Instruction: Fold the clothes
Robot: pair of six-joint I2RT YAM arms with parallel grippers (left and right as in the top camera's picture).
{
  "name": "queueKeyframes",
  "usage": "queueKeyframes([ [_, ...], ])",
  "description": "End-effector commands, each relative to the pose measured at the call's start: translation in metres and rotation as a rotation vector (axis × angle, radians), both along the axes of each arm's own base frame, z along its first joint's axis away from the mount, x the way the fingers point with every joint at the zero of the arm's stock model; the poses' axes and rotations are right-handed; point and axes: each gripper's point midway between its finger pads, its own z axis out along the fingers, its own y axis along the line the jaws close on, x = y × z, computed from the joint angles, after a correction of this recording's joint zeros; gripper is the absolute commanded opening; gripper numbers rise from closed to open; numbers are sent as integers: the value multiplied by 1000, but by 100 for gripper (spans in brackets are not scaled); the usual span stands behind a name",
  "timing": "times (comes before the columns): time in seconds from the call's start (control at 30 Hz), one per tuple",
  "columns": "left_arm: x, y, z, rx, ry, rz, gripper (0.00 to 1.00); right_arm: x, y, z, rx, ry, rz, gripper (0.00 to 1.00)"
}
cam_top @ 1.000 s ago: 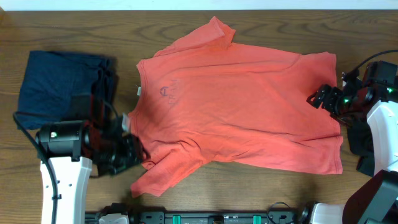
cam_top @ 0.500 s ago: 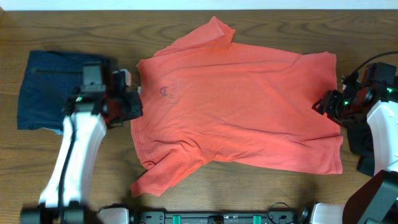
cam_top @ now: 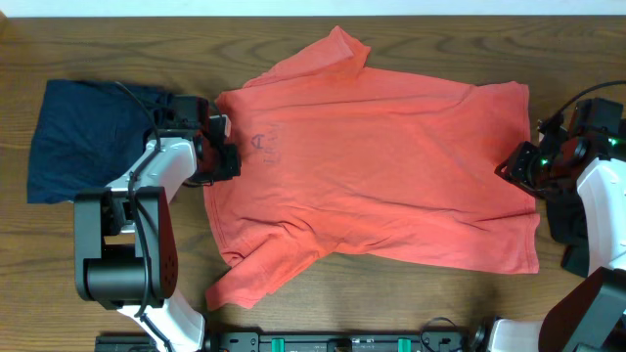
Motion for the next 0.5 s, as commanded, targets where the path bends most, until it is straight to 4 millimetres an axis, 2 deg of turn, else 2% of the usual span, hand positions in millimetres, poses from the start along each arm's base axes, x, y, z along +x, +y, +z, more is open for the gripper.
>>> queueKeyframes([
  [0.0, -12, 43, -34, 214, 85, 104, 6, -1, 3, 0, -3, -9, 8, 36],
  [0.1, -8, 70, -36, 276, 75, 233, 6, 0, 3, -8, -6, -18, 9, 36],
  [0.2, 1, 77, -34, 221, 44, 298, 6, 2, 2, -21, -15, -43, 10, 40],
  [0.3, 13, 73, -27, 141, 19, 303, 6, 7, 1, -34, -34, -89, 28, 45],
  [0.4, 23, 58, -19, 46, -6, 272, 7, 13, 10, -43, 10, -147, 46, 56],
  [0.47, 28, 47, -14, -14, -17, 250, 9, 14, 9, -49, 2, -159, 45, 59],
])
